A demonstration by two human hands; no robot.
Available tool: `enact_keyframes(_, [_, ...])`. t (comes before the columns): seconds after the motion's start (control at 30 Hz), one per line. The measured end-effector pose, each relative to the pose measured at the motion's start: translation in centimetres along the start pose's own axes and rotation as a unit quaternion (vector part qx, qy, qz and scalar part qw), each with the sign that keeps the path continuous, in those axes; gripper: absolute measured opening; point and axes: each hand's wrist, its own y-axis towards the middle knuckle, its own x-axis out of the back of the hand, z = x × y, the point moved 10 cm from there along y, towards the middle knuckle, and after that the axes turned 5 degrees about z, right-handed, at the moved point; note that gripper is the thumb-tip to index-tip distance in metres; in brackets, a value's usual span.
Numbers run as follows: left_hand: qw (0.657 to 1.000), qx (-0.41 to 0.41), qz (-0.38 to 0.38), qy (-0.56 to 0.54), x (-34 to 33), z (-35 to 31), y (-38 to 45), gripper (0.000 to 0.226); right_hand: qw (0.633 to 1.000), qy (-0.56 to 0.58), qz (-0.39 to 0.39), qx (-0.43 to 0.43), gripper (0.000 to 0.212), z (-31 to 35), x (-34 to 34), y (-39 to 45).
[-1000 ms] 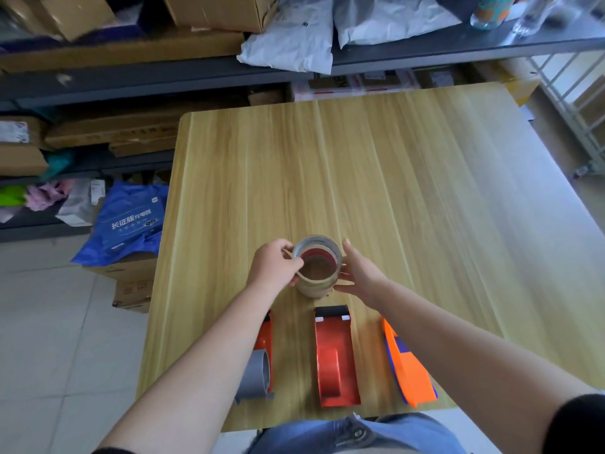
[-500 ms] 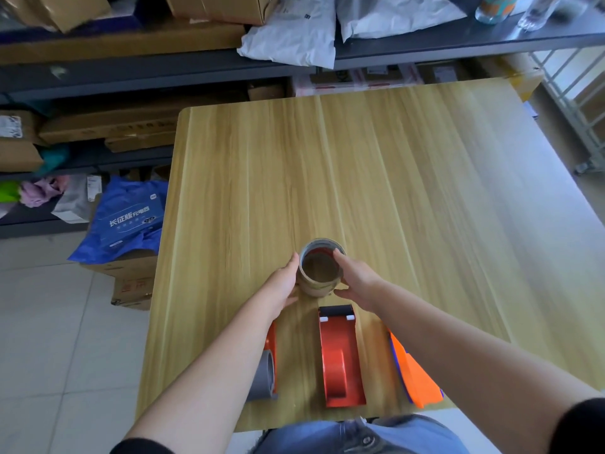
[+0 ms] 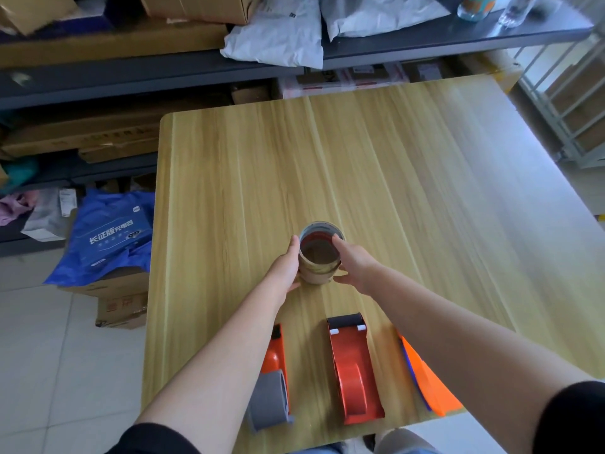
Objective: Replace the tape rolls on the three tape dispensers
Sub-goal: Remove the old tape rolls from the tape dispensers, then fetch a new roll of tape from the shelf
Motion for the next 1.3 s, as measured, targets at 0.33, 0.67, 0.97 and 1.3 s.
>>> enact_keyframes(0.33, [0.999, -0.028, -0.002, -0.024, 1.9, -1.2, 0.0, 0.059, 0.998, 0.053, 0.026, 0.009, 0.057, 1.7, -1.3, 0.1])
enact_keyframes(0.67, [0.928, -0.141, -0.163, 0.303, 7.1, -3.4, -8.8, 0.049, 0.929, -0.253, -0.145, 0.226, 0.072, 7.0, 2.3, -6.9])
enact_keyframes(0.97, [0.695, -0.19, -0.39, 0.573, 9.6, -11.0, -28.2, 0.041, 0.624, -0.664, -0.108, 0.398, 0.039, 17.0, -6.2, -22.6])
enact_keyframes(1.3, [0.598, -0.089, -0.558, 0.569, 14.5, -8.2, -49.7, 0.033, 0.406, -0.692, -0.079, 0.592, 0.034, 17.8, -20.2, -42.6])
